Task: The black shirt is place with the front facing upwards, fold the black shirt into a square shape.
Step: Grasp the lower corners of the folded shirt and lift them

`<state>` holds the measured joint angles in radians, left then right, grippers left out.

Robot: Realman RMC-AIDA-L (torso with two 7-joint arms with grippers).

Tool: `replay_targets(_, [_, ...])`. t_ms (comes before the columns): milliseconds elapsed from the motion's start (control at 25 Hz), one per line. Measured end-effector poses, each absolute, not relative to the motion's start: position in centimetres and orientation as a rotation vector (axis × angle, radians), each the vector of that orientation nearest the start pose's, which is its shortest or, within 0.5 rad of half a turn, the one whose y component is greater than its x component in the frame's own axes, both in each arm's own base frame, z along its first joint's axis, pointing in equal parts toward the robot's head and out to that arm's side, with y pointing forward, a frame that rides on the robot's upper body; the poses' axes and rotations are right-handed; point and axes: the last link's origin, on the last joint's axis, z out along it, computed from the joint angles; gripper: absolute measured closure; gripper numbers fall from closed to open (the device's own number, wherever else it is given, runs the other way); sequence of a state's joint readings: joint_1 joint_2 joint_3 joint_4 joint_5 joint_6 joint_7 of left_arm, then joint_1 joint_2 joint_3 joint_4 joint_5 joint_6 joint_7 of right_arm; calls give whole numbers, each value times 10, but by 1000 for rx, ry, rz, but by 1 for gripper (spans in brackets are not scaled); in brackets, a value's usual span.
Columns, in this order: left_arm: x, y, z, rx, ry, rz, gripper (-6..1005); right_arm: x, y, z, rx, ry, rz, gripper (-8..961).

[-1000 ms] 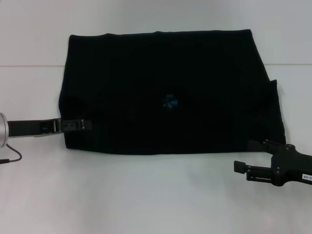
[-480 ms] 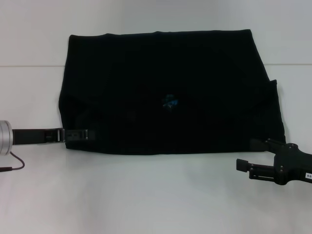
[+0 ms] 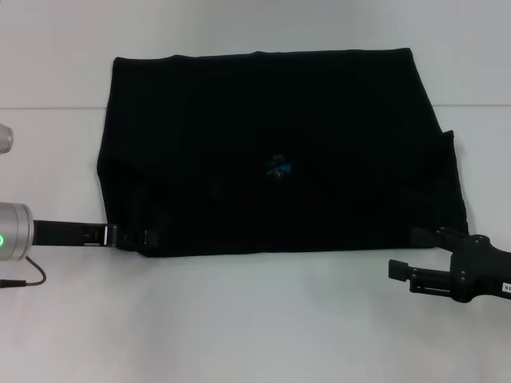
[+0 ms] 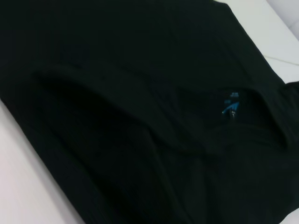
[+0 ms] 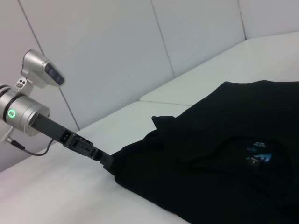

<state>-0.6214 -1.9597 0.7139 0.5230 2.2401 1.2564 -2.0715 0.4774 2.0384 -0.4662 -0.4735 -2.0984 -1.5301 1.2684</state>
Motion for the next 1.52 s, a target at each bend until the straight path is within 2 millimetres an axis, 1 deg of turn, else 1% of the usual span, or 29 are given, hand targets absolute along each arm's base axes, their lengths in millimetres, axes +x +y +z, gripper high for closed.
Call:
replay_targets(80, [-313, 368, 16, -2326, -1512, -329, 244, 314, 305, 2, -2567, 824, 725, 12])
replay_targets(200, [-313, 368, 16, -2327, -1509, -329, 484, 313, 306, 4, -2566, 832, 727, 12])
replay_targets(400, [-313, 369, 17, -2329, -1501, -324, 685, 313, 309, 7, -2561, 842, 727, 11])
replay_targets(520, [-313, 369, 17, -2329, -1500, -325, 803, 313, 316, 17, -2535, 898, 720, 11])
replay_targets(560, [-313, 369, 17, -2329, -1500, -326, 842, 313, 319, 22, -2521, 927, 716, 11])
replay_targets(640, [-312, 369, 17, -2330, -1500, -329, 920, 312, 329, 38, -2481, 999, 692, 11])
replay_targets(760, [-311, 368, 17, -2336, -1503, -337, 951, 310, 348, 72, -2393, 1171, 607, 11])
replay_targets(880, [-311, 369, 18, -2337, -1504, -339, 971, 308, 366, 104, -2287, 1355, 445, 11])
replay_targets(1000, [-309, 369, 18, -2344, -1508, -342, 971, 308, 377, 122, -2131, 1538, 247, 12])
replay_targets(1120, [-307, 369, 18, -2353, -1509, -344, 971, 304, 387, 122, -2066, 1579, 111, 12])
replay_targets(1200, [-307, 369, 18, -2353, -1510, -345, 971, 304, 393, 112, -2059, 1571, 53, 12])
replay_targets(1280, [-307, 369, 18, -2353, -1510, -345, 971, 305, 398, 97, -2065, 1576, 19, 12])
replay_targets(1360, [-306, 370, 18, -2354, -1509, -346, 971, 306, 402, 83, -2077, 1582, 12, 12])
replay_targets(1520, [-306, 370, 18, -2356, -1510, -346, 972, 304, 408, 63, -2102, 1574, 16, 12])
